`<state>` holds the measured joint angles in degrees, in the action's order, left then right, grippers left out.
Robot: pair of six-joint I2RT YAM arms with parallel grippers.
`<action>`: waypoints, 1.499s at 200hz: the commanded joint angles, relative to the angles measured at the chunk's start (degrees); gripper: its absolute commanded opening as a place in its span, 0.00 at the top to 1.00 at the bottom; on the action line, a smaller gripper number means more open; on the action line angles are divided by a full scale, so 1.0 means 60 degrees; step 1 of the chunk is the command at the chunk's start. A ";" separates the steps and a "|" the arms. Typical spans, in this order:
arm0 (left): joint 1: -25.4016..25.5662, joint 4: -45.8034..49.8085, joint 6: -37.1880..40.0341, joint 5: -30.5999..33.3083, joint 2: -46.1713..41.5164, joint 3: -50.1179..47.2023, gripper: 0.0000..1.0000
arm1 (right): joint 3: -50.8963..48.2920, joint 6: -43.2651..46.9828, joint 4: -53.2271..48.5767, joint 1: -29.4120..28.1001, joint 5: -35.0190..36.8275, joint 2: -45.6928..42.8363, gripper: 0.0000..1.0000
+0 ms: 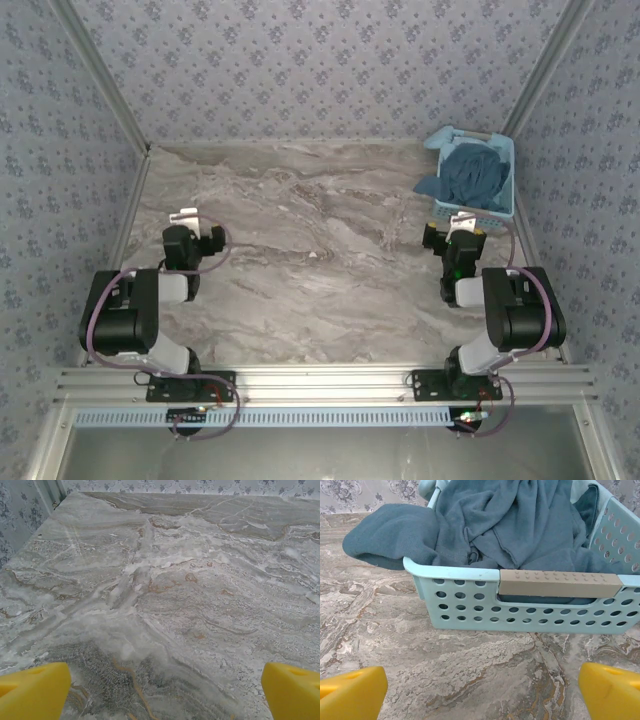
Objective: Fold and stack the t-shirts
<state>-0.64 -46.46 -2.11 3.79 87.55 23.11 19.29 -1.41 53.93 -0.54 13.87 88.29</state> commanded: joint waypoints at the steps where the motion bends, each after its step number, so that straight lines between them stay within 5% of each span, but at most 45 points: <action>1: -0.0059 -0.0038 0.0088 -0.0190 0.0059 0.0088 0.02 | 0.0107 0.0117 -0.0095 -0.0022 -0.0056 0.0042 0.00; 114: -0.0055 -0.0015 0.0094 -0.0175 -0.0054 0.0134 0.02 | 0.0067 0.0484 -0.0089 -0.0114 -0.0157 -0.0320 0.00; 129: 0.0350 0.2124 0.0261 0.0819 -0.1234 0.0806 0.02 | 0.0691 0.1096 -0.2227 -0.1162 0.1680 -0.1986 0.00; 142: 0.0891 0.3262 0.0217 0.2170 -0.2409 0.1408 0.02 | 0.1875 -0.0298 -0.4287 -0.1538 0.2318 -0.3439 0.00; 158: 0.1005 0.5782 -0.2046 0.3599 -0.3481 0.2802 0.02 | 0.4057 -0.2743 -0.8594 -0.0928 0.0633 -0.4254 0.00; 173: 0.0528 0.9578 -0.5174 0.4046 -0.3582 0.4667 0.02 | 0.4841 -0.4311 -0.9074 0.0058 -0.0742 -0.3881 0.00; 197: -0.0736 0.9875 -0.7062 0.0436 -0.2310 0.5901 0.02 | 0.7103 -0.4914 -1.1227 0.0884 -0.1035 -0.1991 0.06; 241: 0.1202 1.0893 -0.6188 -0.1594 -0.0581 0.8379 0.10 | 0.9722 -0.5472 -1.1553 0.1579 -0.2168 0.1156 0.27; 300: 0.3587 1.1082 -0.6211 -0.2473 -0.0605 0.8384 0.18 | 1.1426 -0.5925 -1.1399 0.1923 -0.2687 0.4007 0.37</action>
<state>17.76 18.28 -38.52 -7.33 86.26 72.20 82.13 -34.28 -13.76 10.28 1.13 108.55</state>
